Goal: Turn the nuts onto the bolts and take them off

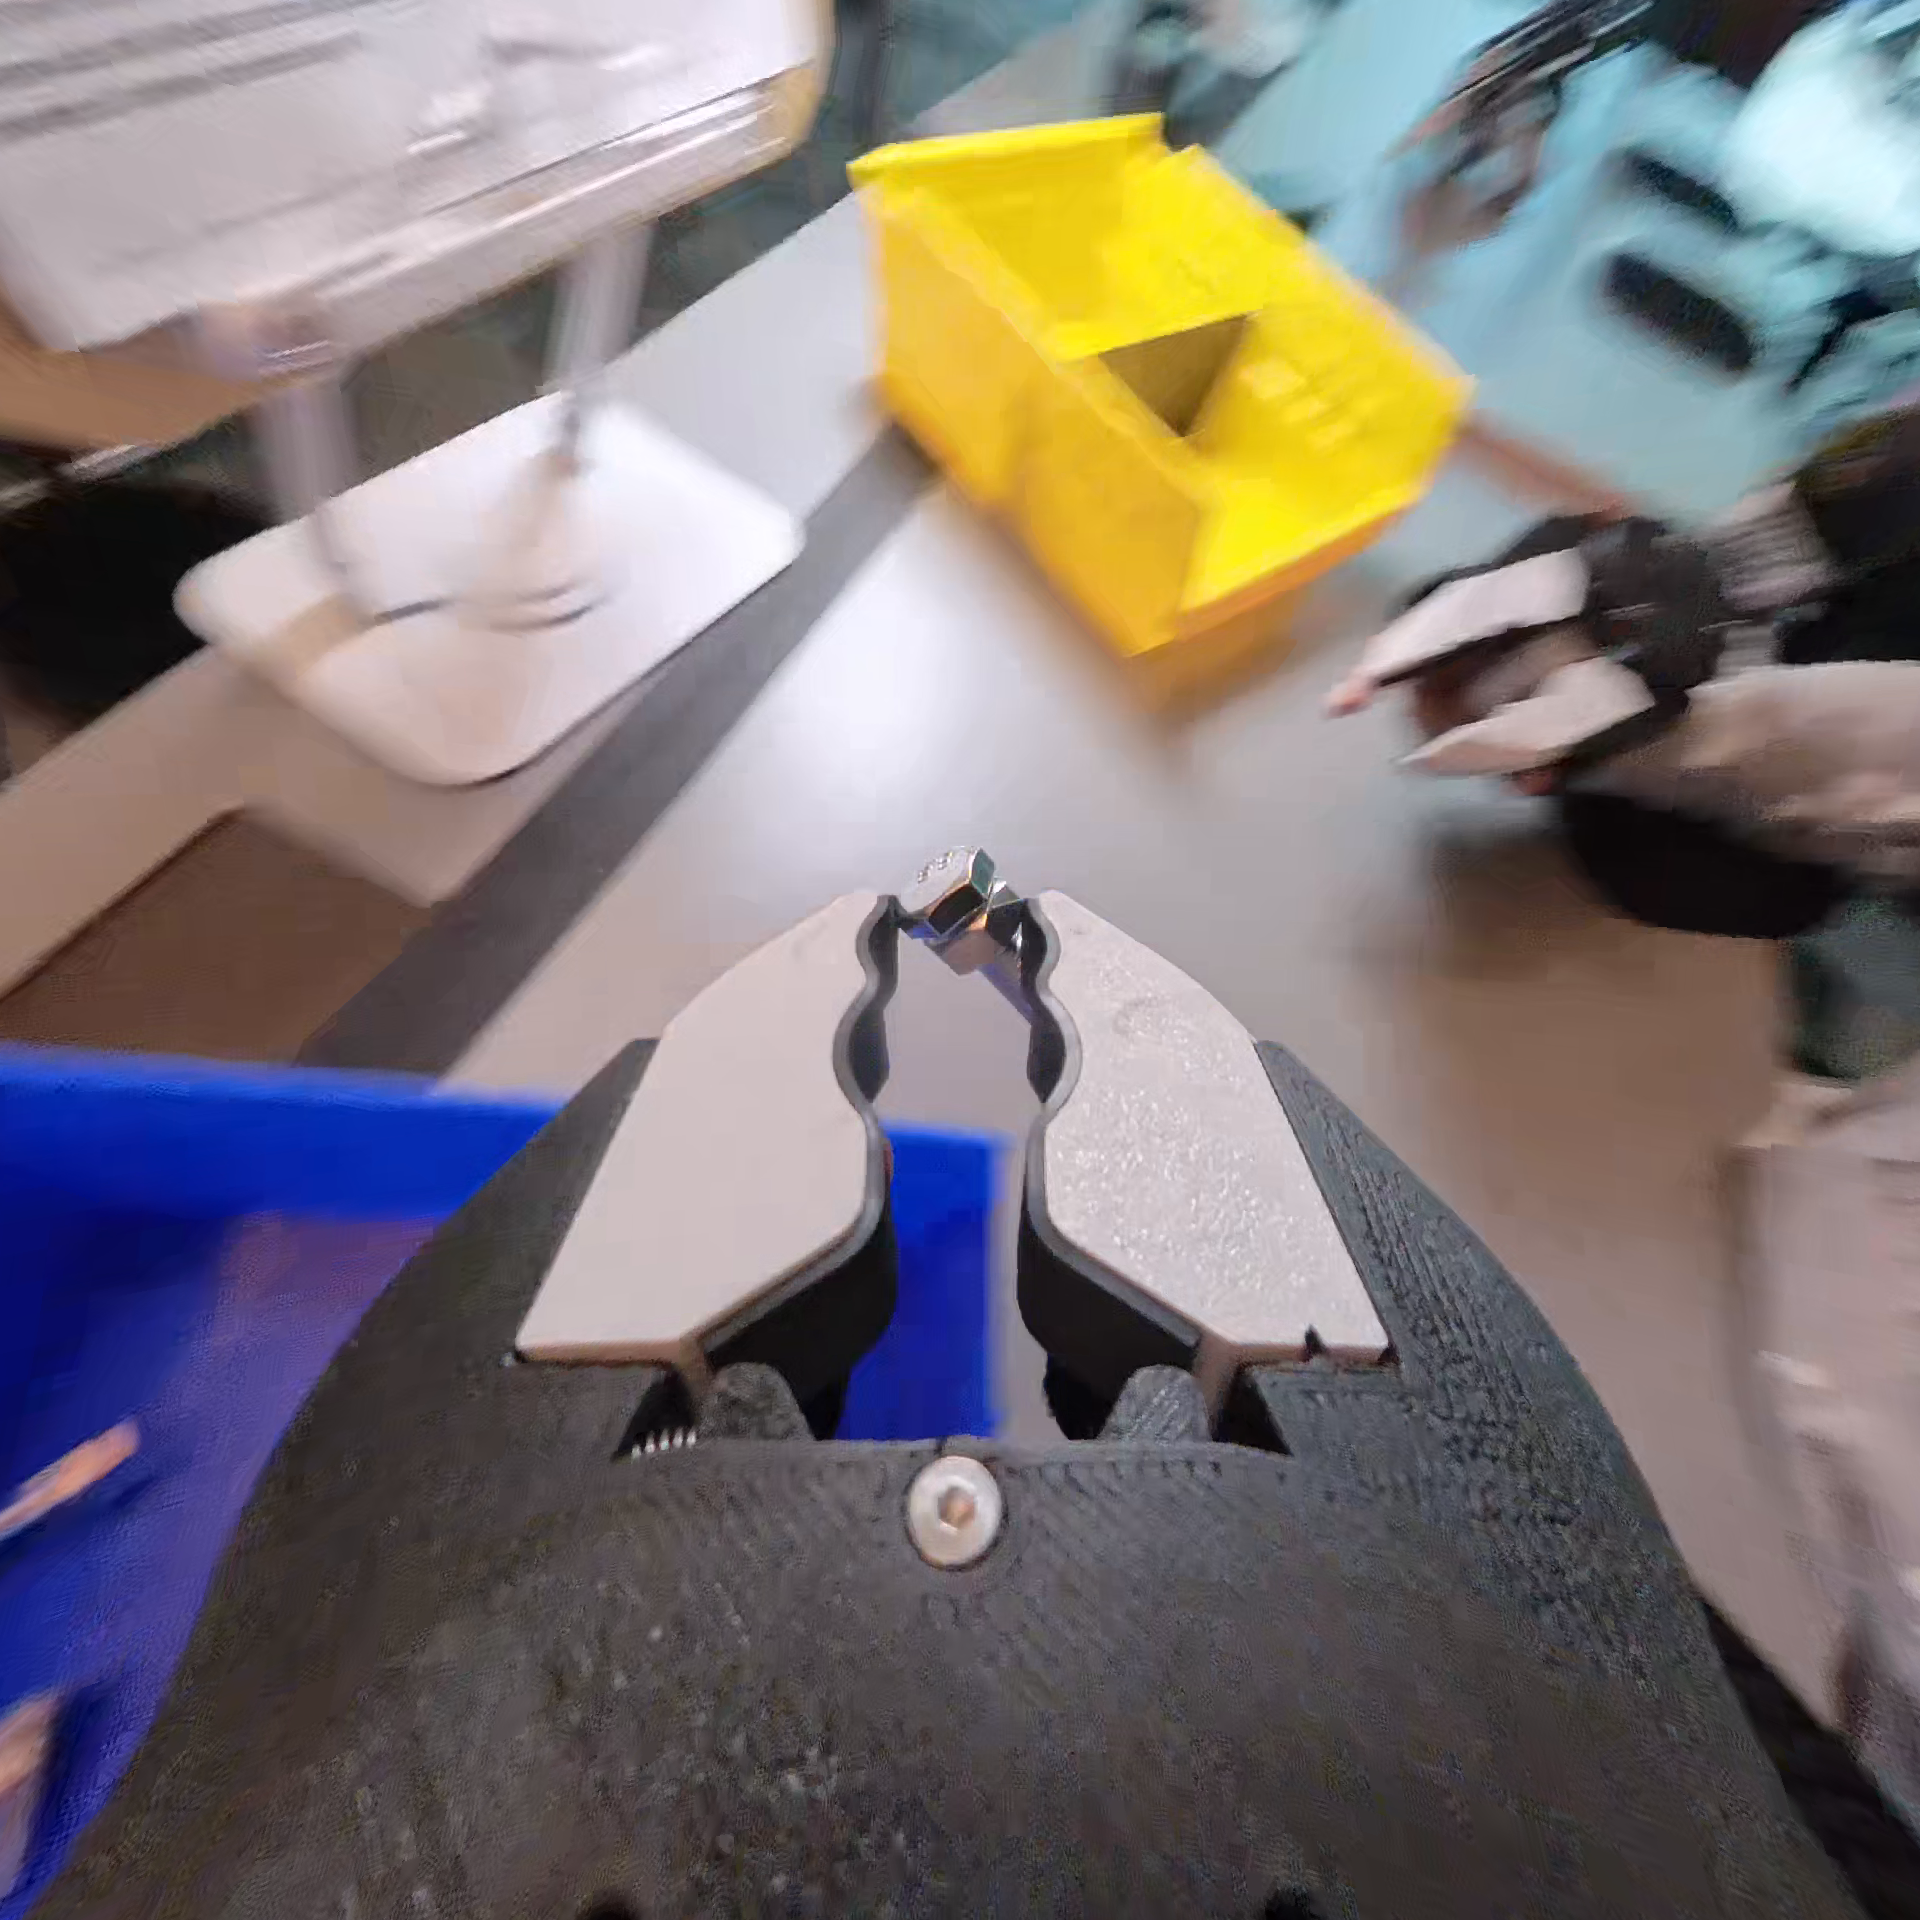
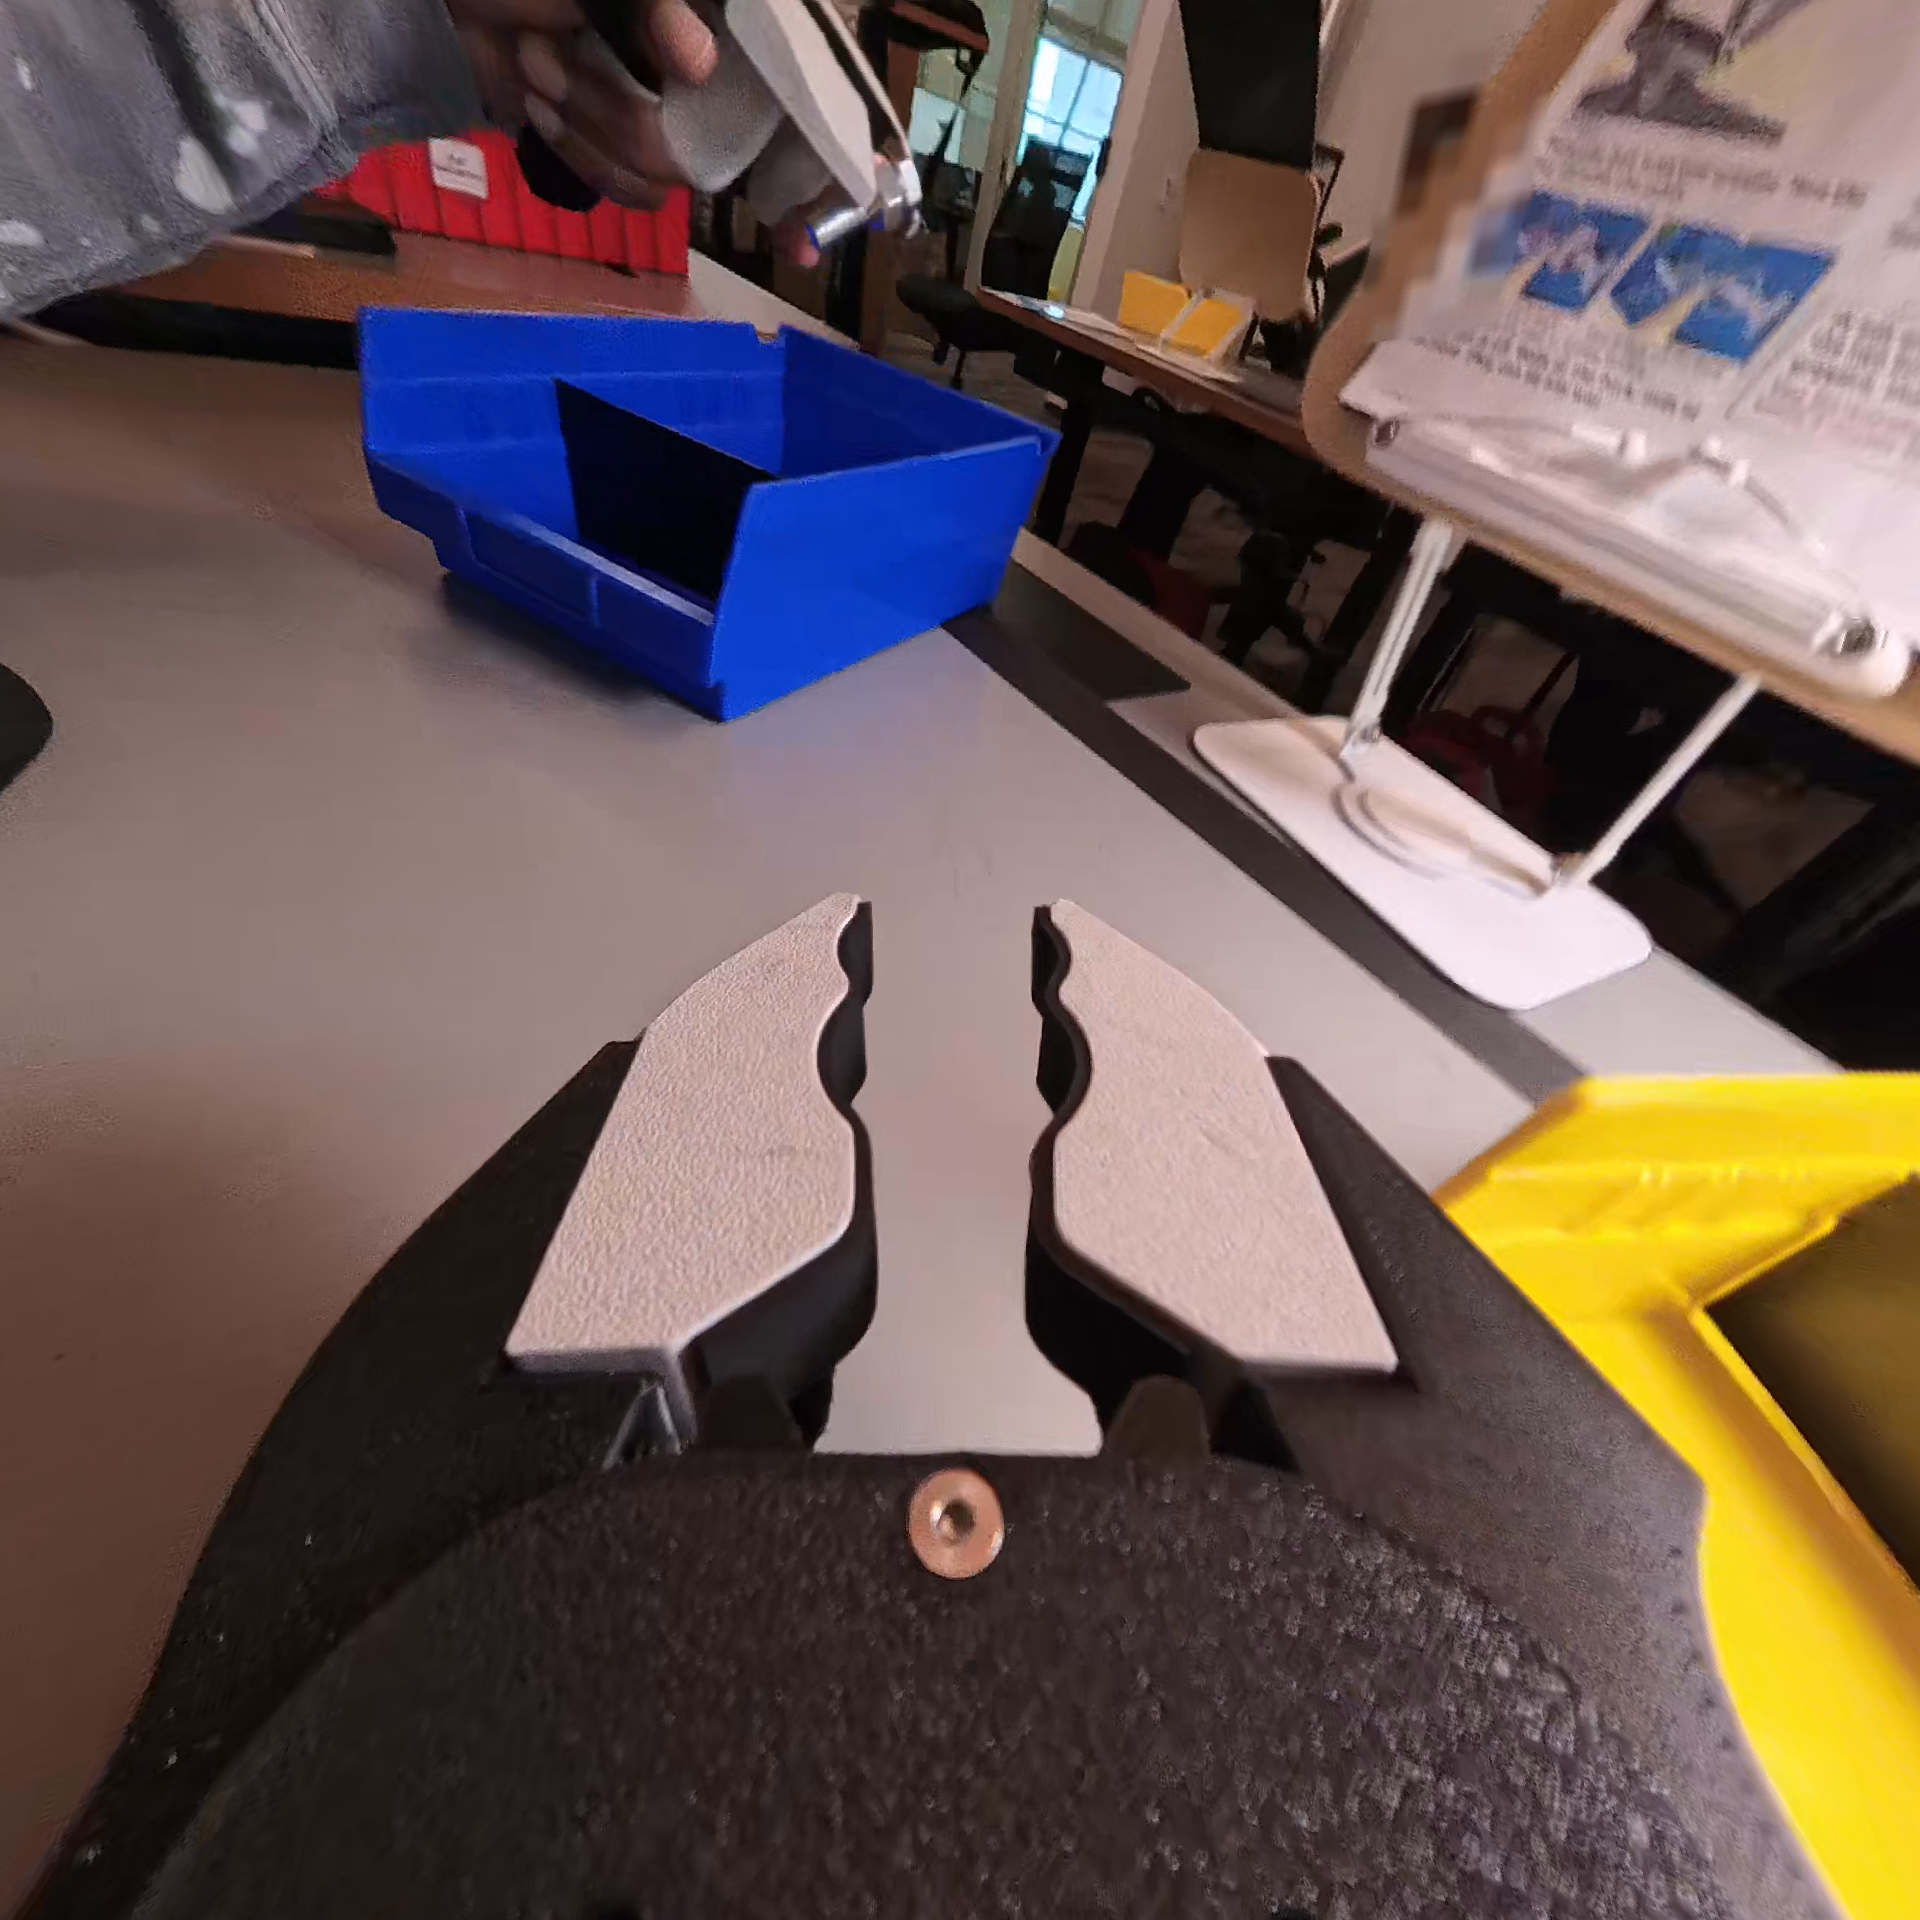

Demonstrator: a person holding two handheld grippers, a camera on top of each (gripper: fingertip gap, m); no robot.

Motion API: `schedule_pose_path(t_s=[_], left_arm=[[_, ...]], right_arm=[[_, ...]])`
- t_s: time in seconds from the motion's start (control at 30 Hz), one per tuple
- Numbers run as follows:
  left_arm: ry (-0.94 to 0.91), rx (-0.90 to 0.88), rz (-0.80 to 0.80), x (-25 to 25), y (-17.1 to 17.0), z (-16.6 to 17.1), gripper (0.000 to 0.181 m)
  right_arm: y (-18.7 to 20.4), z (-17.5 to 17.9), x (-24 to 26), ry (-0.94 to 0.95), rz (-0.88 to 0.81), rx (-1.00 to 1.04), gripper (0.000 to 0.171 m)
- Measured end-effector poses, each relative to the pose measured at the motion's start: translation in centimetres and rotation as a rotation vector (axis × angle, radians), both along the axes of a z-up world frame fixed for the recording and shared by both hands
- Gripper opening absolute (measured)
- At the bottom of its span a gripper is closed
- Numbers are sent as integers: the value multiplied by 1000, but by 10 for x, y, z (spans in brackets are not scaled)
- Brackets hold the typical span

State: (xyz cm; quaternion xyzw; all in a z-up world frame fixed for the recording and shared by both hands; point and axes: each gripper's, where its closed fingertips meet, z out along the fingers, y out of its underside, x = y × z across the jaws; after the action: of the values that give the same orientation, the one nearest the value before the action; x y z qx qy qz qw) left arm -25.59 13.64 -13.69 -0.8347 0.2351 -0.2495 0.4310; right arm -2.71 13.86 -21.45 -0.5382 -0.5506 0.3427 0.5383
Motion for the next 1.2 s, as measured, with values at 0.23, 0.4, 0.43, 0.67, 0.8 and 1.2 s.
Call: schedule_pose_path(t_s=[0.23, 0.4, 0.43, 0.67, 0.8, 1.2], left_arm=[[-465, -143, -405, 174, -79, -20, 23], [-623, -346, -506, 221, -106, -58, 23], [-645, -376, -518, 225, -109, -63, 23], [-743, -436, -506, 229, -106, -73, 23], [-738, -264, -370, 204, -83, -68, 32], [-241, 280, -352, 208, -90, -62, 24]], right_arm=[[-56, 38, -30, -29, 117, 511, 33], [-89, 21, -30, -40, 175, 741, 38], [-92, 16, -30, -52, 186, 774, 37], [-98, 2, -27, -81, 221, 820, 23], [-89, -4, -28, -44, 258, 440, 22], [-102, -14, -37, 9, 422, -496, 22]])
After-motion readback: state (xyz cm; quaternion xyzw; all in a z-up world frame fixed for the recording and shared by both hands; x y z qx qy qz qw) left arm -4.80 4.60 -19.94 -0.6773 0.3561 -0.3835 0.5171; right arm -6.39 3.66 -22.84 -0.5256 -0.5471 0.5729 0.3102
